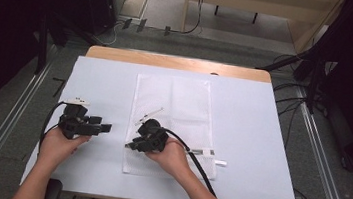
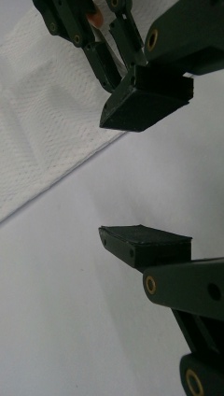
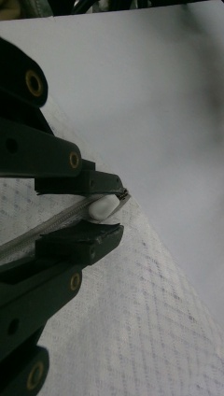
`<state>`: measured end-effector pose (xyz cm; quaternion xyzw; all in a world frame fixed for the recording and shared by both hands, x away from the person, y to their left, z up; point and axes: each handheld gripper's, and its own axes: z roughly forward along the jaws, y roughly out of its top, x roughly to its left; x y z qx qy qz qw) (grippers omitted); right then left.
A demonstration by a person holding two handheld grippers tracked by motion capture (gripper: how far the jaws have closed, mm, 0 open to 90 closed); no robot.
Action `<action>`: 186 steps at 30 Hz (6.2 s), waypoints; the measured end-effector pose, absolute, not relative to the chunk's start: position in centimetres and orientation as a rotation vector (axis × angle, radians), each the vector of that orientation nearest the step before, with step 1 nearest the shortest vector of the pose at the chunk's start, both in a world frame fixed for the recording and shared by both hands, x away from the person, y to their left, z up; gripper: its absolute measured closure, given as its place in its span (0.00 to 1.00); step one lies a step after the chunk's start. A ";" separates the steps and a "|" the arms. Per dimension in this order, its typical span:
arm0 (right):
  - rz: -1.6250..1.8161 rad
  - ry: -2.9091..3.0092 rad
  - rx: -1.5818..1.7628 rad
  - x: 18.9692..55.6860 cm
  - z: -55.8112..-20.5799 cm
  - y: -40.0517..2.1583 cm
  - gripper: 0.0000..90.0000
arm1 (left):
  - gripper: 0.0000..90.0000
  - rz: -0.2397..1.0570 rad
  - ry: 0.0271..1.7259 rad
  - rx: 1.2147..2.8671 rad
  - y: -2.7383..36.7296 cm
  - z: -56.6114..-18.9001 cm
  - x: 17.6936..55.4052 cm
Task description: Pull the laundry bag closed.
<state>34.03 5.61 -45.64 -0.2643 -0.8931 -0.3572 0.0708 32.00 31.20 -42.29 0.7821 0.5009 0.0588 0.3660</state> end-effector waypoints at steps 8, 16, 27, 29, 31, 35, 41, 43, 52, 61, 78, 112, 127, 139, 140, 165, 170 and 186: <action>-1.069 -2.699 -0.776 34.0 -45.8 6.0 0.91 | 0.46 0.150 1.286 2.011 31.2 -42.3 32.0; -1.067 -2.699 -0.760 33.8 -45.8 6.2 0.89 | 0.46 0.152 1.286 2.012 31.2 -42.3 32.0; -1.066 -2.755 -0.698 33.3 -45.5 7.1 0.94 | 0.46 0.153 1.285 2.012 31.2 -42.3 32.0; -1.062 -2.761 -0.697 33.2 -45.6 7.2 0.93 | 0.46 0.153 1.283 2.012 31.1 -42.3 32.0; -1.063 -2.756 -0.701 33.3 -45.8 7.3 0.92 | 0.46 0.154 1.281 2.013 31.1 -42.3 32.0; -1.054 -2.763 -0.705 33.3 -46.0 7.4 0.94 | 0.46 0.151 1.279 2.008 31.1 -42.3 32.0; -1.071 -2.744 -0.699 33.5 -45.4 7.0 0.95 | 0.48 0.145 1.246 2.021 31.1 -42.2 31.8; -1.077 -2.733 -0.703 33.6 -45.3 6.8 0.95 | 0.49 0.136 1.230 2.026 31.0 -42.2 31.8; -1.134 -2.719 -0.708 34.0 -44.4 6.1 0.95 | 0.52 0.061 1.135 2.076 30.0 -42.1 30.9; -1.165 -2.716 -0.702 34.1 -43.8 5.9 0.95 | 0.52 -0.067 1.049 2.136 28.0 -42.9 30.7; -1.197 -2.707 -0.701 34.3 -42.9 5.9 0.95 | 0.59 -0.137 1.005 2.214 26.0 -44.1 31.1; -1.185 -2.676 -0.636 34.5 -43.5 5.6 0.94 | 0.99 -0.228 1.041 2.229 25.8 -44.3 31.7; -1.156 -2.665 -0.628 34.6 -43.7 5.4 0.94 | 0.99 -0.217 1.035 2.231 25.9 -44.2 31.6; -1.169 -2.709 -0.578 34.2 -43.4 5.6 0.96 | 0.97 -0.217 1.021 2.213 25.9 -44.2 31.8; -1.168 -2.706 -0.579 34.3 -43.4 5.5 0.96 | 0.97 -0.219 1.023 2.213 25.8 -44.2 31.7; -1.181 -2.668 -0.553 34.4 -44.1 5.1 0.94 | 0.99 -0.207 1.010 2.235 26.0 -44.0 31.5; -1.163 -2.682 -0.543 34.3 -44.1 5.1 0.94 | 0.99 -0.203 1.012 2.236 26.0 -44.0 31.4; -1.156 -2.663 -0.543 34.4 -43.9 5.0 0.98 | 0.99 -0.188 1.009 2.234 26.0 -43.9 31.4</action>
